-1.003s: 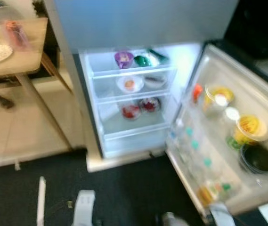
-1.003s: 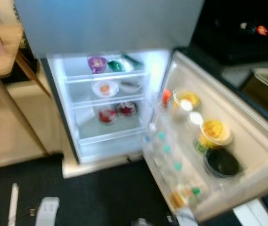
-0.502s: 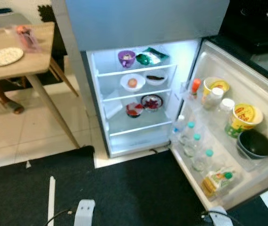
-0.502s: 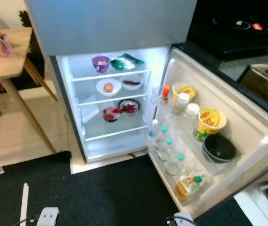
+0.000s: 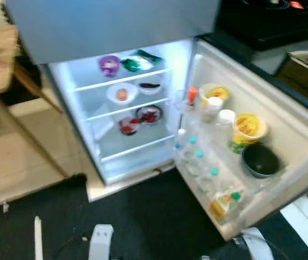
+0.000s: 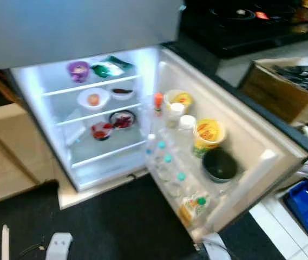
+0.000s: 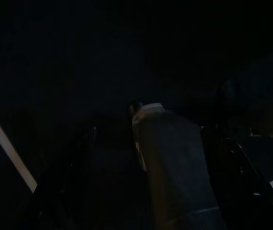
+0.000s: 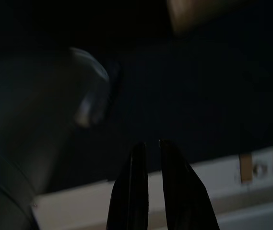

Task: Restocking fridge

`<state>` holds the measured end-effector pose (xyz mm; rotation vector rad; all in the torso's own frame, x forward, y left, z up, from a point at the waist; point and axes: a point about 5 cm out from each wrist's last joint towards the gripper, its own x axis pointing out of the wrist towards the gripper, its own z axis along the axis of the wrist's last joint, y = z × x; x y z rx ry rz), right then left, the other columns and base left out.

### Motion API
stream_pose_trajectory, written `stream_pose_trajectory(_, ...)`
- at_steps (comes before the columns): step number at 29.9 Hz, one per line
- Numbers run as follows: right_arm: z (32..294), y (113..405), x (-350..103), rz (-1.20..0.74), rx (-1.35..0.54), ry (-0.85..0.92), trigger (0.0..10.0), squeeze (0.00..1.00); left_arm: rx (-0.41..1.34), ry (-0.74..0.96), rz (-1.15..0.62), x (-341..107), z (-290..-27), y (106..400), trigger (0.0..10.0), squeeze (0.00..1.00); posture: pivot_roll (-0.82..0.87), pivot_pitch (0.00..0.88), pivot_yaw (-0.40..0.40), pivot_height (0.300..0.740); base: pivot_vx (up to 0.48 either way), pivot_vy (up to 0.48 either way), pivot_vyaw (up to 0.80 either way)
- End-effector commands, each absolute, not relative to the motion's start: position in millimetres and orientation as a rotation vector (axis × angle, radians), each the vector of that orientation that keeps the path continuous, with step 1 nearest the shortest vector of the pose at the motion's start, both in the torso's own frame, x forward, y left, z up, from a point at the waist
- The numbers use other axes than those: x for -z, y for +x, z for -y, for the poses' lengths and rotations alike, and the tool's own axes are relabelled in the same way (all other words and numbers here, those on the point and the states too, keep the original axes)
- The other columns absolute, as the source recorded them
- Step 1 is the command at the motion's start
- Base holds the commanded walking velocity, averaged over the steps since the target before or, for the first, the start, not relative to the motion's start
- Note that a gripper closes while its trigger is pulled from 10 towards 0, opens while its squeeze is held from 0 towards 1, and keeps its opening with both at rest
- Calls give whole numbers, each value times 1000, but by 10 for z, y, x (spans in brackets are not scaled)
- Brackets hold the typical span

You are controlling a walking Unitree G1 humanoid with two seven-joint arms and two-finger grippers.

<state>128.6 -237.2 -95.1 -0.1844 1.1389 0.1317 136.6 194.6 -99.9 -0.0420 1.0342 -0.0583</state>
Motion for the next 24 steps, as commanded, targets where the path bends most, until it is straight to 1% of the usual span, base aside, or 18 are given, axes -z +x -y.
stream_pose_trajectory(1, 2318, 1265, 972, -1150, -144, -175, 10000, 0, 56, -37, -1072, 1034, -1959, 1265, 10000, 0, -44, 63, -23, 740, 0, 0, -750)
stream_pose_trajectory(7, 2323, 1267, 970, -1144, -132, -170, 10000, 0, 55, -35, -1073, 1035, -1957, 1262, 10000, 0, -43, 62, -23, 740, 0, 0, -693)
stream_pose_trajectory(11, 2358, 1262, 966, -1148, -117, -190, 10000, 0, 56, -33, -1074, 1036, -1954, 1260, 10000, 0, -44, 62, -22, 740, 0, 0, 0)
stream_pose_trajectory(17, 2515, 1297, 918, -1135, -9, -177, 10000, 0, 72, -38, -1074, 1036, -1940, 1263, 10000, 0, -44, 62, -22, 740, 0, 0, 0)
stream_pose_trajectory(22, 2672, 1293, 876, -1130, 98, -172, 10000, 0, 109, -26, -1091, 1047, -1909, 1241, 10000, 0, -46, 63, -22, 740, 0, -436, 0)
stream_pose_trajectory(24, 2672, 1293, 876, -1130, 98, -172, 10000, 0, 109, -26, -1091, 1047, -1909, 1241, 10000, 0, -46, 63, -22, 740, 0, -480, 0)
